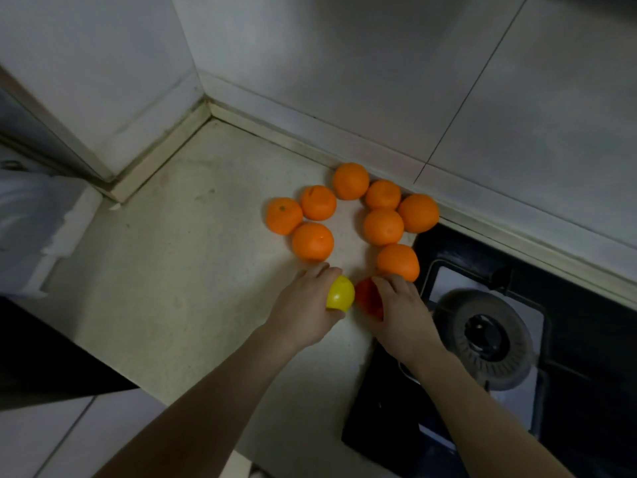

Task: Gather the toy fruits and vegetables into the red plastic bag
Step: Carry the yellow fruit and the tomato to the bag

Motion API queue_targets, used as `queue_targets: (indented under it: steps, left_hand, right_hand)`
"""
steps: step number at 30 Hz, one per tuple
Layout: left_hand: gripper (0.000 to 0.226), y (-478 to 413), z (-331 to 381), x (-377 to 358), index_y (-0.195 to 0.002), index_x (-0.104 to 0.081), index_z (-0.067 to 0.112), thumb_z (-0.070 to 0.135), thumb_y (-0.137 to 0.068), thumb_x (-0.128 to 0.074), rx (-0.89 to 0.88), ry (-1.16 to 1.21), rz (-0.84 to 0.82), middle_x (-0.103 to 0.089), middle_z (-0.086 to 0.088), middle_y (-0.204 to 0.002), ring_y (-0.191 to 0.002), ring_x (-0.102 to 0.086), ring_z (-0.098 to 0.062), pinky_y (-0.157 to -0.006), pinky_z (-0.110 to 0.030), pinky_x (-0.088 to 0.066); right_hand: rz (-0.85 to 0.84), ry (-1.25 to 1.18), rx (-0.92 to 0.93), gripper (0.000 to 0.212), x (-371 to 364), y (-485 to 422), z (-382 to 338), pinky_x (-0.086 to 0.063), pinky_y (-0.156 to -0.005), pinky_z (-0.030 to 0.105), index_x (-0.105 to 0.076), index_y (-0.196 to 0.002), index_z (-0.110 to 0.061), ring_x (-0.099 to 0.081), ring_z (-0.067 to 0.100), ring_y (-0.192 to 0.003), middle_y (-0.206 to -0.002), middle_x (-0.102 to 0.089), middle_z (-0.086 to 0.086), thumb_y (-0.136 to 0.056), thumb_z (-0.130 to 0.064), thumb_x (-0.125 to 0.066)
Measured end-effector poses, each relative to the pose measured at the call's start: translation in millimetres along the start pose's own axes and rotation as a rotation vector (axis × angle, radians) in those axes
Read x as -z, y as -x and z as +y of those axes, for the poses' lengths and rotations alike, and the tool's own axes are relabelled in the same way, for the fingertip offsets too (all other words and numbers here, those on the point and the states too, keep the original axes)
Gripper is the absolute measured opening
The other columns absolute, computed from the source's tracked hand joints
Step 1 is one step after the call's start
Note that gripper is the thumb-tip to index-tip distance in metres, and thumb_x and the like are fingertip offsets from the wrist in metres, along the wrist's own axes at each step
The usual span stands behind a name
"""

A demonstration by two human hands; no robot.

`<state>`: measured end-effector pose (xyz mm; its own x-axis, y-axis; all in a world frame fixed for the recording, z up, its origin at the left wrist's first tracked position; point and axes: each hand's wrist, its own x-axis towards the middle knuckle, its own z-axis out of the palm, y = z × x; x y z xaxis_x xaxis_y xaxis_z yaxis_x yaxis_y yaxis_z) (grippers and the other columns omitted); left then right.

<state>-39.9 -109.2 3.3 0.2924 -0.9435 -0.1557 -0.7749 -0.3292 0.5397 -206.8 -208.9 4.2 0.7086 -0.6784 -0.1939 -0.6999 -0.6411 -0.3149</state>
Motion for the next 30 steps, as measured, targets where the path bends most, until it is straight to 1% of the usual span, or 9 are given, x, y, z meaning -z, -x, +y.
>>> queue_targets:
  steps: [3,8,11,14,16,19,23,27,30]
  left_hand:
    - [0.072,0.9,-1.1,2.6,-0.136,-0.043,0.026,0.041,-0.074,-0.076,-0.006,0.011,0.016,-0.043,0.007,-0.138,-0.119,-0.046,-0.022,-0.091,-0.04,-0.047]
    - [0.072,10.0,2.1,19.7,-0.134,-0.046,0.025,0.042,-0.071,-0.077,-0.031,0.004,0.086,-0.047,0.005,-0.134,-0.113,-0.051,-0.025,-0.088,-0.04,-0.049]
    - [0.07,19.8,6.3,38.0,-0.133,-0.047,0.027,0.044,-0.071,-0.076,-0.054,-0.003,0.133,-0.048,0.006,-0.132,-0.112,-0.052,-0.024,-0.085,-0.038,-0.049]
    - [0.069,33.4,9.3,57.5,-0.131,-0.048,0.025,0.042,-0.071,-0.077,-0.087,0.017,0.179,-0.05,0.004,-0.131,-0.112,-0.054,-0.025,-0.086,-0.039,-0.049]
    - [0.07,46.9,12.8,69.9,-0.132,-0.049,0.023,0.039,-0.07,-0.079,-0.12,0.042,0.215,-0.051,0.001,-0.132,-0.113,-0.054,-0.026,-0.088,-0.04,-0.049]
    - [0.069,72.9,21.5,88.7,-0.129,-0.051,0.021,0.034,-0.069,-0.081,-0.184,0.078,0.266,-0.052,0.0,-0.13,-0.112,-0.055,-0.029,-0.087,-0.043,-0.05]
    - [0.071,112.2,34.1,112.0,-0.131,-0.051,0.022,0.034,-0.068,-0.082,-0.242,0.101,0.303,-0.051,0.002,-0.134,-0.115,-0.055,-0.028,-0.088,-0.044,-0.05]
    - [0.073,147.1,47.0,133.0,-0.133,-0.051,0.025,0.037,-0.069,-0.082,-0.29,0.134,0.332,-0.049,0.006,-0.138,-0.12,-0.052,-0.021,-0.093,-0.037,-0.047]
    - [0.074,170.3,61.9,146.9,-0.135,-0.05,0.027,0.04,-0.069,-0.082,-0.339,0.148,0.349,-0.048,0.006,-0.14,-0.124,-0.049,-0.017,-0.096,-0.035,-0.047]
  right_hand:
    - [0.01,-0.019,-0.002,0.063,1.3,-0.6,-0.3,-0.037,-0.102,0.039,-0.04,-0.141,-0.017,-0.039,0.029,-0.123,-0.139,-0.041,0.006,-0.086,-0.033,-0.066]
    - [0.069,-0.06,-0.007,0.064,15.6,10.2,-8.8,-0.039,-0.101,0.043,-0.043,-0.139,-0.015,-0.041,0.033,-0.121,-0.139,-0.043,0.009,-0.082,-0.03,-0.069]
    - [0.119,-0.081,-0.011,0.065,29.0,22.2,-20.6,-0.041,-0.097,0.043,-0.044,-0.138,-0.015,-0.042,0.032,-0.12,-0.138,-0.044,0.009,-0.08,-0.026,-0.07]
    - [0.169,-0.088,-0.022,0.068,45.1,39.5,-35.7,-0.04,-0.094,0.04,-0.044,-0.138,-0.015,-0.044,0.032,-0.115,-0.134,-0.045,0.009,-0.076,-0.024,-0.071]
    - [0.212,-0.086,-0.029,0.068,55.8,54.4,-46.8,-0.04,-0.092,0.039,-0.045,-0.136,-0.015,-0.046,0.032,-0.111,-0.131,-0.047,0.008,-0.074,-0.025,-0.073]
    - [0.301,-0.091,-0.051,0.064,71.2,82.8,-65.2,-0.042,-0.089,0.039,-0.05,-0.13,-0.017,-0.049,0.031,-0.107,-0.125,-0.05,0.008,-0.072,-0.029,-0.075]
    - [0.391,-0.104,-0.091,0.065,90.7,127.3,-93.6,-0.042,-0.093,0.037,-0.05,-0.131,-0.019,-0.047,0.026,-0.112,-0.126,-0.05,0.005,-0.073,-0.033,-0.075]
    - [0.493,-0.127,-0.109,0.061,108.7,173.0,-118.8,-0.041,-0.092,0.032,-0.052,-0.129,-0.02,-0.049,0.024,-0.111,-0.124,-0.051,0.003,-0.074,-0.032,-0.075]
    - [0.556,-0.128,-0.135,0.061,121.2,209.2,-133.8,-0.042,-0.09,0.032,-0.051,-0.129,-0.02,-0.048,0.022,-0.11,-0.124,-0.05,0.003,-0.074,-0.031,-0.076]
